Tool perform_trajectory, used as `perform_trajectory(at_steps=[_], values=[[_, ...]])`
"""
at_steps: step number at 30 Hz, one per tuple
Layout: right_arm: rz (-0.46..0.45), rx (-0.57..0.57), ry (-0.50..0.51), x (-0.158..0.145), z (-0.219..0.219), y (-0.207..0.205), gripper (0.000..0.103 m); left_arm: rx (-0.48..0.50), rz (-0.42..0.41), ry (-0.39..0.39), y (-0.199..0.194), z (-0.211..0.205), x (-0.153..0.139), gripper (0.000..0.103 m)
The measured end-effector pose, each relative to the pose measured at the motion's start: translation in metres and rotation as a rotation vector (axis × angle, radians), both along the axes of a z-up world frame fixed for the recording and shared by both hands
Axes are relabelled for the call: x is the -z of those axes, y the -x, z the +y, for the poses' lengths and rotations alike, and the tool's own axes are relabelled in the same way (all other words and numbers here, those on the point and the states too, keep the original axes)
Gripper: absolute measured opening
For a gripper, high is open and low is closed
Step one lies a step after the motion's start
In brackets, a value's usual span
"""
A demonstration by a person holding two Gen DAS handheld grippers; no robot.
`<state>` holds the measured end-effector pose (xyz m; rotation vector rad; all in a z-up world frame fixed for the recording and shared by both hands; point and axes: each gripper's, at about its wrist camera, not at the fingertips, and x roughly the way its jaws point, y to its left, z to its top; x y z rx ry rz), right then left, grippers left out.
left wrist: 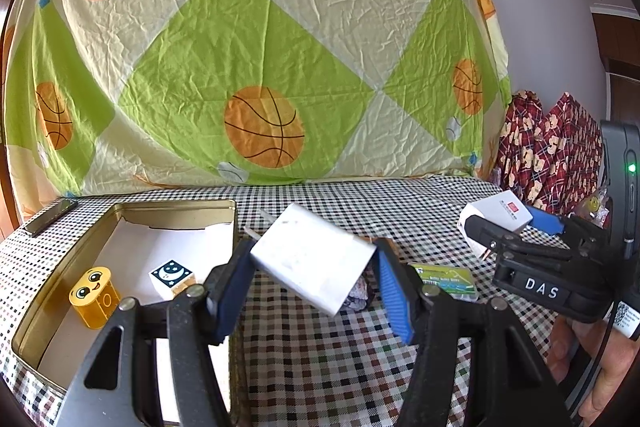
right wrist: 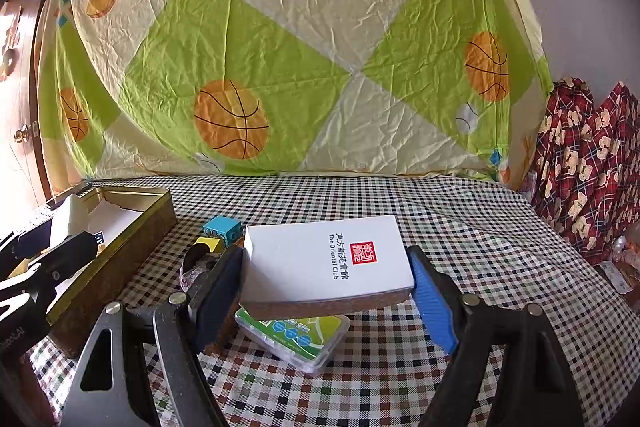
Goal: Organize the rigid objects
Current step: 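Lift white adapter and white box and carry both toward the tin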
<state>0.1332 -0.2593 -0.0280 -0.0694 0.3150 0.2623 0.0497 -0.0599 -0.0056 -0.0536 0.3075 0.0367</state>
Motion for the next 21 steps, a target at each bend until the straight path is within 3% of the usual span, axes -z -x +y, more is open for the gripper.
perform_trajectory(at_steps=[21], values=[[-0.078,-0.008,-0.023,-0.005,-0.004,0.014,0.082,-0.015,-0.085,-0.015,0.015,-0.001,-0.005,0.059]])
